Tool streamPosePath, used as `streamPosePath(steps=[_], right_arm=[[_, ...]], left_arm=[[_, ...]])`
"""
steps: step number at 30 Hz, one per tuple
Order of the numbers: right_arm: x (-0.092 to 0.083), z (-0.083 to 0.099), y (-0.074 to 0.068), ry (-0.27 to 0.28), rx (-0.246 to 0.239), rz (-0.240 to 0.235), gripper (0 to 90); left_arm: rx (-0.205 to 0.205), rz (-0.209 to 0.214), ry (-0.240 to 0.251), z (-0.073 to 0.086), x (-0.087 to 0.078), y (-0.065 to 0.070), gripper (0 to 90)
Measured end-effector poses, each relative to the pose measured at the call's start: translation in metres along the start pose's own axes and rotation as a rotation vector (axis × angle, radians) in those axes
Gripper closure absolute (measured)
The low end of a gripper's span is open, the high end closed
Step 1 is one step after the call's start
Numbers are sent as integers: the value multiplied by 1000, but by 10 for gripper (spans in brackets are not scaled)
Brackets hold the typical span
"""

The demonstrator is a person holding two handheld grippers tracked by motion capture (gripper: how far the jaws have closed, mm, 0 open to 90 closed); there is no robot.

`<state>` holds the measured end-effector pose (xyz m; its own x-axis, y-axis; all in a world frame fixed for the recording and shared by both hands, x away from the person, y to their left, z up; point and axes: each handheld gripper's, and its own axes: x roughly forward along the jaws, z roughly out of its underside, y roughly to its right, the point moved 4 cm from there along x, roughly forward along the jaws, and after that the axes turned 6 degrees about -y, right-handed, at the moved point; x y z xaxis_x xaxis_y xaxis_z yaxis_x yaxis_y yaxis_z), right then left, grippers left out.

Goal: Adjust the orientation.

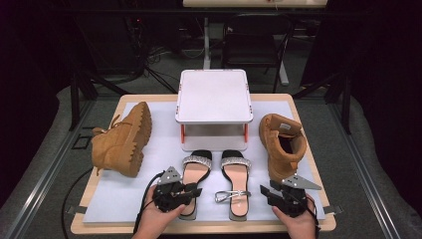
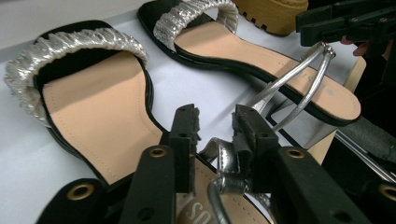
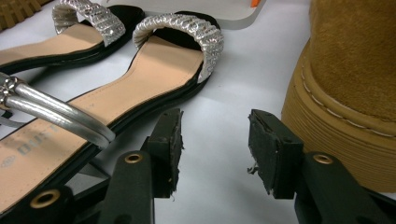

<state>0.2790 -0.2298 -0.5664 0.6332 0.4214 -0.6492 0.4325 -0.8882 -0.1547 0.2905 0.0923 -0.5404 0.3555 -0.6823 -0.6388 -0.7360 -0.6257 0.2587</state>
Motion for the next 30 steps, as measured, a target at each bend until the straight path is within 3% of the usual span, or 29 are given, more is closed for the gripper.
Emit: streamPosePath(steps=[7,12,17,20,27,30], right_arm=[[-3,-1,-1,19,12,-6,544],[-3,-1,-2,17,6,-8,544],[-2,0,-1,11,8,-6,544],[-3,0,-1,7,5,-4,544],[-4,1,0,6,9,-1,543],[-4,1,0,16,14,-3,542]], left_arm=[[-50,-25,70,-6,-24,-10,615],[-92,-57,67,0,-32,-25,614],[-97,-88,20,15,-34,-31,646],[-120,-96,-9,26,-34,-33,672],[-133,-116,-44,31,-32,-35,713],[-137,-102,-58,34,-29,-35,725]])
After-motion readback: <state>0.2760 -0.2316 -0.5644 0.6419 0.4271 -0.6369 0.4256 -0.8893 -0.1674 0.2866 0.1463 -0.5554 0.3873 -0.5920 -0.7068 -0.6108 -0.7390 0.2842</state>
